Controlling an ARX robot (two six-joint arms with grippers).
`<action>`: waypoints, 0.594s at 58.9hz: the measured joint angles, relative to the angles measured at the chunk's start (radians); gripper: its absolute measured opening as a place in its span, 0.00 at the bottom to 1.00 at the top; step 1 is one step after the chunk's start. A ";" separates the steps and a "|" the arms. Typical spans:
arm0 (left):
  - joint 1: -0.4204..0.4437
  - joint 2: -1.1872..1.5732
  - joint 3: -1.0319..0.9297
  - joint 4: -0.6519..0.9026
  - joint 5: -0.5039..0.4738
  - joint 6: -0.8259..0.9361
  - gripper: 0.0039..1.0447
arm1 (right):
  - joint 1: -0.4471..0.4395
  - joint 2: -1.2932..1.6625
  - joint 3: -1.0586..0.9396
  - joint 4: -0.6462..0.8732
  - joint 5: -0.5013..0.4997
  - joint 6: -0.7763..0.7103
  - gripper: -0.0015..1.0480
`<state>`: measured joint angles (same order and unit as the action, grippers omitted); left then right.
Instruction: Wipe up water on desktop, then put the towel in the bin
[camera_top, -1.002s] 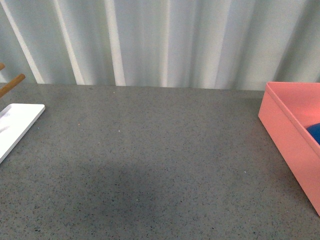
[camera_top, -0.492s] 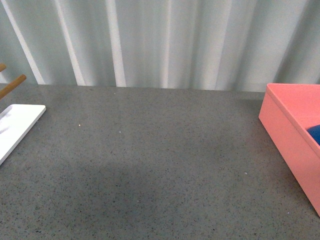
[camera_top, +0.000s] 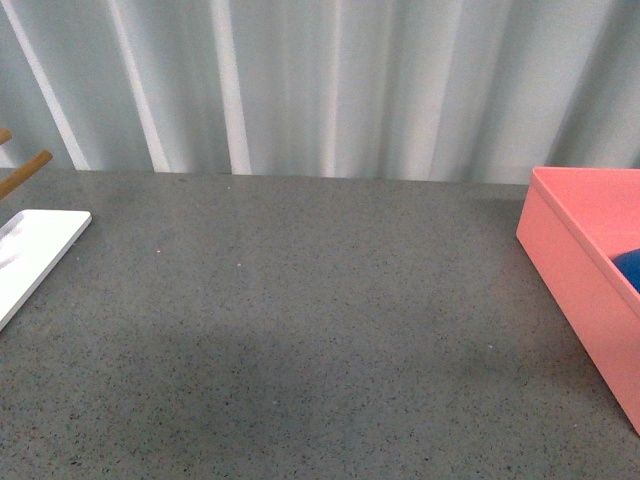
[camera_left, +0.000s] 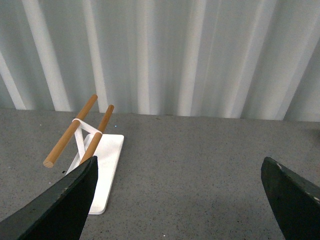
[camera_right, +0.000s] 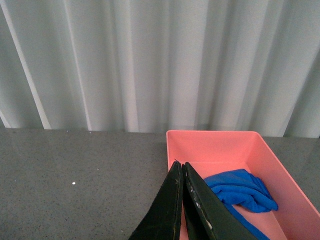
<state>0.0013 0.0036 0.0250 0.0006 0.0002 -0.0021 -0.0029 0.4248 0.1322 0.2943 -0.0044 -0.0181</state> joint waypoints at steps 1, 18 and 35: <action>0.000 0.000 0.000 0.000 0.000 0.000 0.94 | 0.000 -0.007 -0.005 -0.002 0.000 0.000 0.03; 0.000 0.000 0.000 0.000 0.000 0.000 0.94 | 0.000 -0.094 -0.060 -0.037 0.000 0.001 0.03; 0.000 0.000 0.000 0.000 0.000 0.000 0.94 | 0.000 -0.192 -0.097 -0.096 0.000 0.002 0.03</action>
<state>0.0013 0.0036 0.0250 0.0006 -0.0002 -0.0021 -0.0029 0.2329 0.0353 0.1986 -0.0040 -0.0166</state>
